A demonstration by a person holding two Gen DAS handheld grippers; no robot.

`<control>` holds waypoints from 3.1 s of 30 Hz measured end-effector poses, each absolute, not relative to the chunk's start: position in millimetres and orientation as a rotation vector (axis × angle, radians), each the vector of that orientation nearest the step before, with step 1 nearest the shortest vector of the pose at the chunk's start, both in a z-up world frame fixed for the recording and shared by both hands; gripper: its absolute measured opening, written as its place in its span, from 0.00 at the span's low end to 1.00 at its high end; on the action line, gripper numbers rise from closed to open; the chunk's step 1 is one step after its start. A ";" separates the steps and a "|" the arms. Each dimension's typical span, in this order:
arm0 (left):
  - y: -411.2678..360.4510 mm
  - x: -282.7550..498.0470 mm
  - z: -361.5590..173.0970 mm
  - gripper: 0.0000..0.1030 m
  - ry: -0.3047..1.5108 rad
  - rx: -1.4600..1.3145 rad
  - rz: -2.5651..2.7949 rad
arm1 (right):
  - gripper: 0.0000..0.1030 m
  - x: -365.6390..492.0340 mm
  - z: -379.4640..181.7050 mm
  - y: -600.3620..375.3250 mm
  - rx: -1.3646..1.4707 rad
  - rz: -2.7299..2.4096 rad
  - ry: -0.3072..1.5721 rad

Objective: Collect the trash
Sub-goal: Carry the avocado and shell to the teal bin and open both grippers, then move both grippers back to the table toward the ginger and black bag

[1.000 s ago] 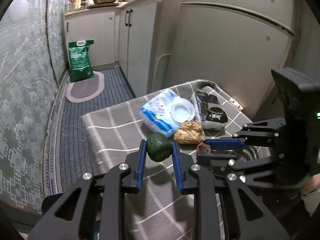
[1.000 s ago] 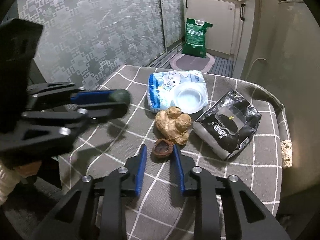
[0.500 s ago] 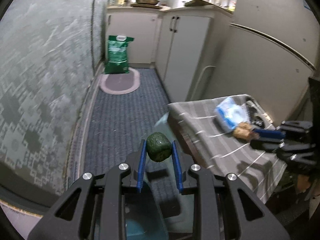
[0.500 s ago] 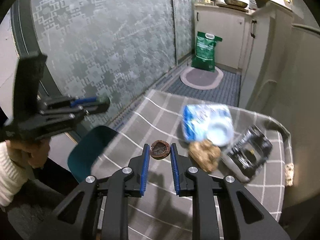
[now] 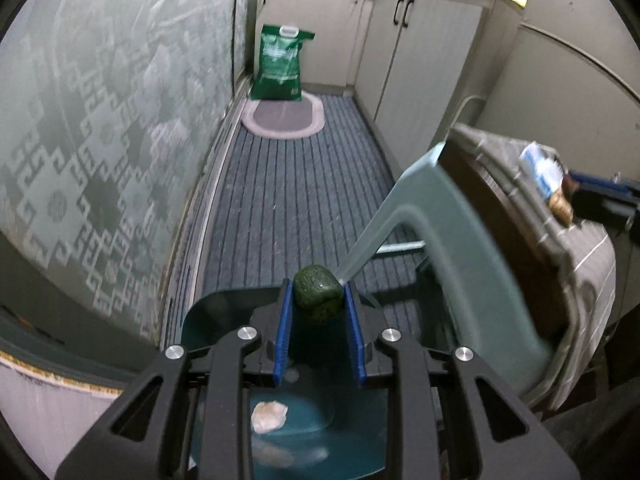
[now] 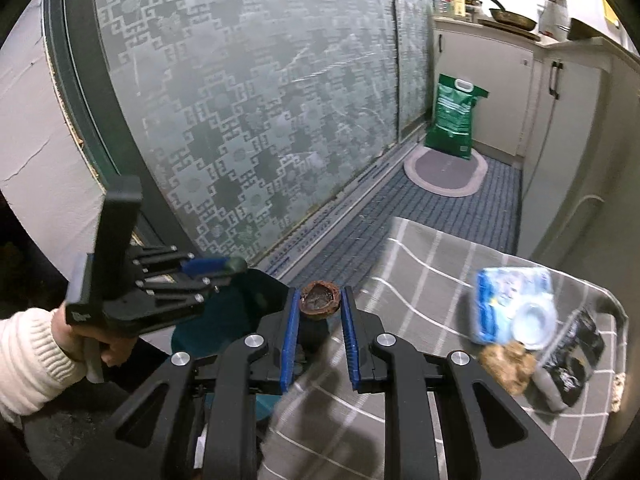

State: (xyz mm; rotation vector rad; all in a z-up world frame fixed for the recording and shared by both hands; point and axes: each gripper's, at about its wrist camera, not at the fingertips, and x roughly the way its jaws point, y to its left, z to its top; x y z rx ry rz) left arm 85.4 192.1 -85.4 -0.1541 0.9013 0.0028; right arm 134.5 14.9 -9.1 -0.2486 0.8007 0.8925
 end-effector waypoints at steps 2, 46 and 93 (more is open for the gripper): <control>196.1 80.9 -93.4 0.26 0.925 -0.154 0.004 | 0.20 132.8 -12.3 25.0 -0.259 0.911 0.811; 230.6 -7.2 -68.0 0.47 0.963 -0.148 0.027 | 0.20 87.6 -108.3 155.1 -0.456 1.069 1.041; 193.1 -33.3 83.5 0.93 0.444 -0.175 0.102 | 0.97 81.9 -28.0 94.0 -0.323 0.973 0.742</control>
